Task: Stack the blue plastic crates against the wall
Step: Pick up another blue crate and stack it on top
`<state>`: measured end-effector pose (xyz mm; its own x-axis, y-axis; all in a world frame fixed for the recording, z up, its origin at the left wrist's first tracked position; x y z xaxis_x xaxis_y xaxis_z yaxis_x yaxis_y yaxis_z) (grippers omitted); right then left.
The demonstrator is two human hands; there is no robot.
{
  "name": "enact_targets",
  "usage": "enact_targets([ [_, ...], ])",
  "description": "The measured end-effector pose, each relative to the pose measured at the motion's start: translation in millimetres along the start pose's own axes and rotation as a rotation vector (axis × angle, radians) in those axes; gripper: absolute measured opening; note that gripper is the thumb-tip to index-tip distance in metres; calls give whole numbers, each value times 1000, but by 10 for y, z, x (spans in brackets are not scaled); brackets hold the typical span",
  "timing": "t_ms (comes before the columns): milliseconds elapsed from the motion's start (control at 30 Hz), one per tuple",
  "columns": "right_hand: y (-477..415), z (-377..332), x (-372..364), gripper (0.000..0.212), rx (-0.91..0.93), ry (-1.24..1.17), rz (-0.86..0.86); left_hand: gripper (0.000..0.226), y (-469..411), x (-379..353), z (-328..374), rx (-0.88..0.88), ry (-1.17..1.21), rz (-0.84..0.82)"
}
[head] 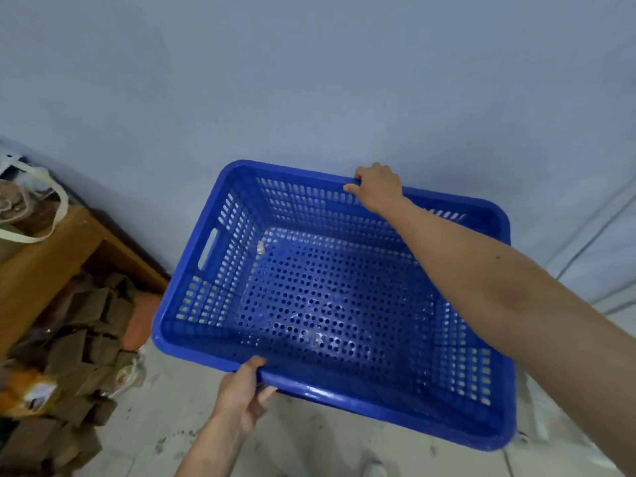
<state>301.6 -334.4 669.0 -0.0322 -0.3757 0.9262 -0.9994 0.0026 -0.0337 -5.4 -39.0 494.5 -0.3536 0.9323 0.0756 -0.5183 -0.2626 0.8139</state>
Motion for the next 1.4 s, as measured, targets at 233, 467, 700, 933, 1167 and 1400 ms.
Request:
enact_targets([
  [233, -256, -94, -85, 45, 23, 12, 19, 26, 66, 36, 202, -39, -9, -38],
  [467, -359, -66, -132, 45, -8, 56, -36, 26, 147, -10, 330, -90, -24, -40],
  [700, -215, 214, -383, 43, -55, 83, -32, 10, 153, 29, 337, -57, -45, -44],
  [933, -304, 82, -364, 44, -4, 57, 4, 11, 121, -63, 152, 6, -14, -40],
  [1167, -351, 147, -508, 41, -26, 71, -68, 8, 137, -104, 230, -36, 0, -42],
  [1400, -175, 375, -602, 58, -44, 93, -233, 8, 119, -222, 445, -73, -25, -66],
])
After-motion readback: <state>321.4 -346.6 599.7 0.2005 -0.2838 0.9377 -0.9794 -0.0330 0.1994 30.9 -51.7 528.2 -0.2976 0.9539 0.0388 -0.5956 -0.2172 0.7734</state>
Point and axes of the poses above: each hand's wrist, its own y-axis away from the middle knuckle, its own x-axis out of the back of the hand, z = x × y, the point moved 5 cm from there along -y, towards the middle knuckle, and after that the axes turned 11 degrees about -y, right-handed, at the moved point
